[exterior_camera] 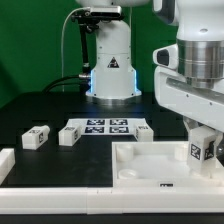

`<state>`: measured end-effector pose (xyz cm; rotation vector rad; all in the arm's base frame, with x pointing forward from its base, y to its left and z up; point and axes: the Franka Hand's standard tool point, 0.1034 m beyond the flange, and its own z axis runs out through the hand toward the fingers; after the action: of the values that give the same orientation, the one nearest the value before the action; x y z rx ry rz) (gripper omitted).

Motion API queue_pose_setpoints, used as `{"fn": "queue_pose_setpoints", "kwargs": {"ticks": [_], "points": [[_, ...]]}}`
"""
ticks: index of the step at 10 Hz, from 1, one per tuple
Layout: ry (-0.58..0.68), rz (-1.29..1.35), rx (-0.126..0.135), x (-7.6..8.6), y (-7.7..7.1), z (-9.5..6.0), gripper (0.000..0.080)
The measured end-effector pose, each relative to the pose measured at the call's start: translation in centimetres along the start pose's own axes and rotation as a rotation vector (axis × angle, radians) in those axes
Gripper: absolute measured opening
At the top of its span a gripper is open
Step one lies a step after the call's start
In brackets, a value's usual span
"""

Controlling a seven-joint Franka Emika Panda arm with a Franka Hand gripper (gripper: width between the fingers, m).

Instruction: Assemble one leg

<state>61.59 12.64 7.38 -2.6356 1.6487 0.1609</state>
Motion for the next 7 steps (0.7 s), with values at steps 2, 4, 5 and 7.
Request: {"fn": "queue_pose_setpoints", "kwargs": {"ticks": [2, 4, 5, 7], "points": [[0.001, -0.094, 0.006, 0.02, -0.08, -0.01, 0.048], [0.007, -0.228, 0.019, 0.21, -0.14, 0.04, 0.0638], [0.01, -0.375, 0.017, 0.26, -0.09, 0.07, 0.0638], [0.01, -0.672, 0.014, 0.16, -0.06, 0.1, 0.0647]]}}
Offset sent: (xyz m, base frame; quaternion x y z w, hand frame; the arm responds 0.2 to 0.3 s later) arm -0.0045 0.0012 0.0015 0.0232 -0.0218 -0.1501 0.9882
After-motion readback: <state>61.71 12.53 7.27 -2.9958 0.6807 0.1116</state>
